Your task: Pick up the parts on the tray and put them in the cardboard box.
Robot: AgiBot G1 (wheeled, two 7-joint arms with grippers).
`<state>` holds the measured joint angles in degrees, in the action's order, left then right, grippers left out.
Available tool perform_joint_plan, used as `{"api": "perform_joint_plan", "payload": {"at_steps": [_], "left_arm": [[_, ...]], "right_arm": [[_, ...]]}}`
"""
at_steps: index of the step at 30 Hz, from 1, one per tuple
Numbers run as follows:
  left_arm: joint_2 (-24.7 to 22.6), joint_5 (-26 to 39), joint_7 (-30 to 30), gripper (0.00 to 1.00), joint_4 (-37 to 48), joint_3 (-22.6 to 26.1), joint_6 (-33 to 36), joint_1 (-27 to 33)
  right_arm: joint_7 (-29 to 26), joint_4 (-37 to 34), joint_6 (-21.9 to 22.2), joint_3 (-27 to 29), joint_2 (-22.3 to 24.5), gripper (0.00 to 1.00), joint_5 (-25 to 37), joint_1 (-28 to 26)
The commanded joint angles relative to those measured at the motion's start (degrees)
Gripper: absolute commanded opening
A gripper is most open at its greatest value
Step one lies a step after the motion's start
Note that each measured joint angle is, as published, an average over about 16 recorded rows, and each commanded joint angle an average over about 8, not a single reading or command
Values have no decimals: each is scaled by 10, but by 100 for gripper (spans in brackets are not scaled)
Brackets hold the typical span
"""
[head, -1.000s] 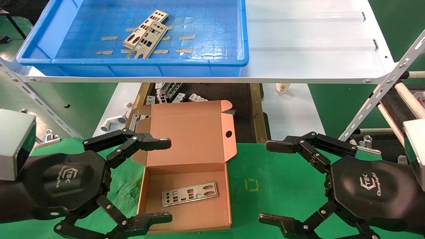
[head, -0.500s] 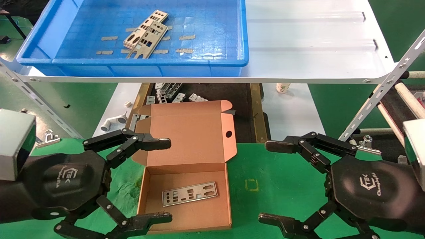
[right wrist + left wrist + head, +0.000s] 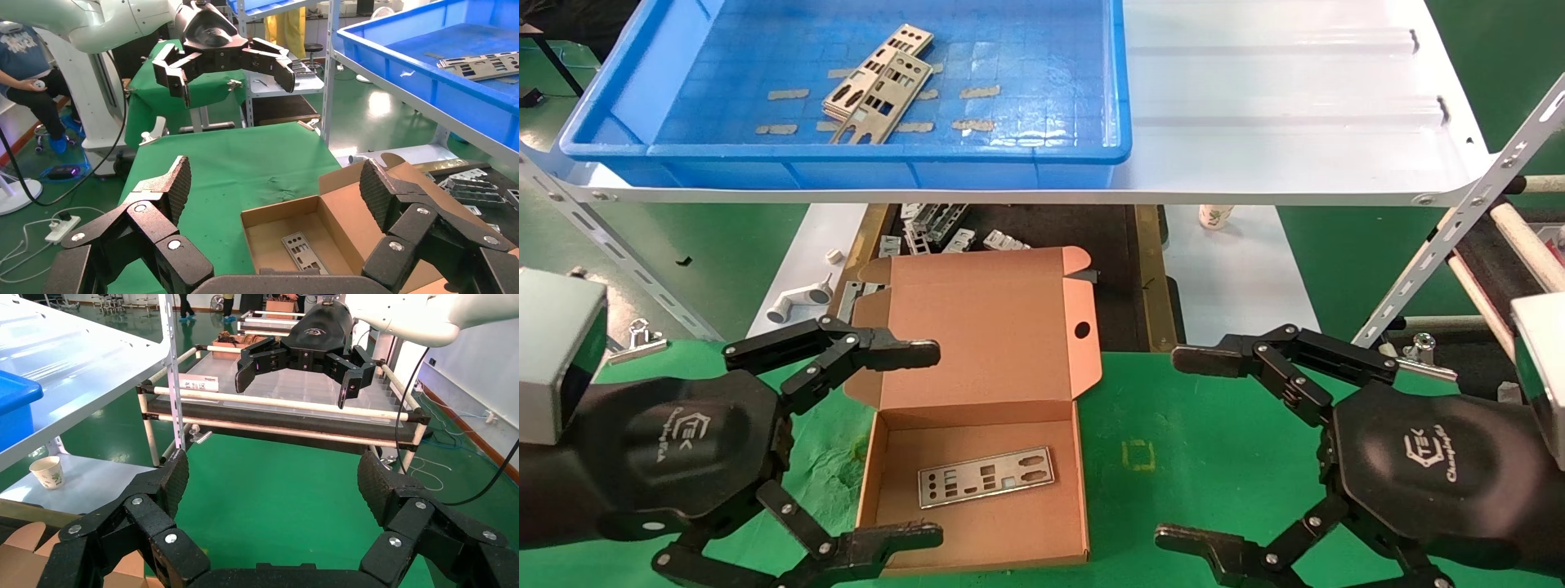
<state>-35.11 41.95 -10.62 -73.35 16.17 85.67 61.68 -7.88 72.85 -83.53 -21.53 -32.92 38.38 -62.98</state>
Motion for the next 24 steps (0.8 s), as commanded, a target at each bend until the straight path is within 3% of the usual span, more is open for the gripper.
{"api": "perform_joint_plan", "payload": {"at_steps": [1,24], "left_arm": [[0,0,0,100,0,0,0,0],[0,0,0,100,0,0,0,0]], "right_arm": [[0,0,0,0,0,100,0,0],[0,0,0,0,0,100,0,0]]}}
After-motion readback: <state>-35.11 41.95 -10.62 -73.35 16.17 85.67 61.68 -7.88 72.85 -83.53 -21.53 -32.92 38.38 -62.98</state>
